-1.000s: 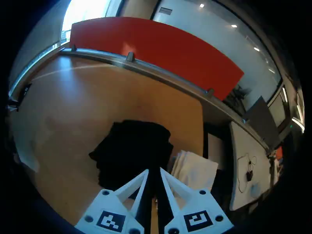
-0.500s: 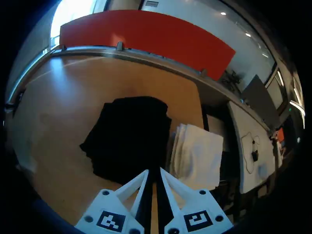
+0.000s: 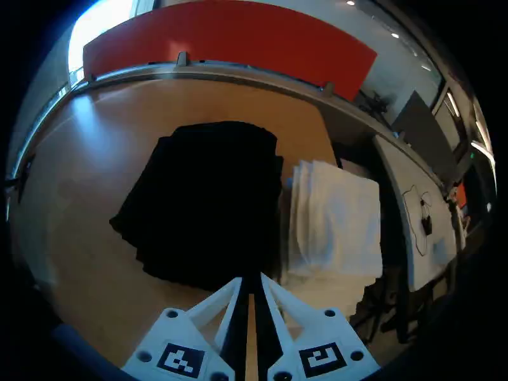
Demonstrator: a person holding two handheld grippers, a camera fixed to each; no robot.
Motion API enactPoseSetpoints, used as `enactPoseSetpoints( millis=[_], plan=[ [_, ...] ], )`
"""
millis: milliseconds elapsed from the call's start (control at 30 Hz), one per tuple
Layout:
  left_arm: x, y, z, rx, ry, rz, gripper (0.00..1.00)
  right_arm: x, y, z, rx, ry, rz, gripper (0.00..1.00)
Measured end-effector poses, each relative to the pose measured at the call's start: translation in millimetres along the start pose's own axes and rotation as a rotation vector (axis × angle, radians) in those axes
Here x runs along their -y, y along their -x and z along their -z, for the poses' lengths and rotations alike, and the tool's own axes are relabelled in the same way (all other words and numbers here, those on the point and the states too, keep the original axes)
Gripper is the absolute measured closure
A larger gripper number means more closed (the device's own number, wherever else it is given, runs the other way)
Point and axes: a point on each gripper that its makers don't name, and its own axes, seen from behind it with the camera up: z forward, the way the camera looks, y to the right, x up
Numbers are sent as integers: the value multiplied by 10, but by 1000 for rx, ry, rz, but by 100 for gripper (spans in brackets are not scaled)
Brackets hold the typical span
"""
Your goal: Fold towel
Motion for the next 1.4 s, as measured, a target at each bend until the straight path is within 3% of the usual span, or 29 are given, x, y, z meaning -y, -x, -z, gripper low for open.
enactPoseSetpoints(
  millis=[600,700,833,1000,1100,1233,1400],
  plan=[
    [27,15,-6,6,-2,6,9,-13,53,-92,22,21,-28,91],
    [42,21,7,5,-3,7,9,-22,60,-76,18,33,-36,85],
    [50,29,20,4,-2,8,9,-21,60,-14,-1,44,-42,69],
    [51,33,31,1,1,9,9,-21,62,74,-25,57,-50,62],
    [52,24,37,-5,3,10,9,-7,45,122,-44,61,-62,37],
    [69,-2,53,-16,2,14,9,37,-11,187,-80,62,-81,16],
    [87,-41,78,-30,3,18,9,96,-68,251,-114,65,-96,15]
  ],
)
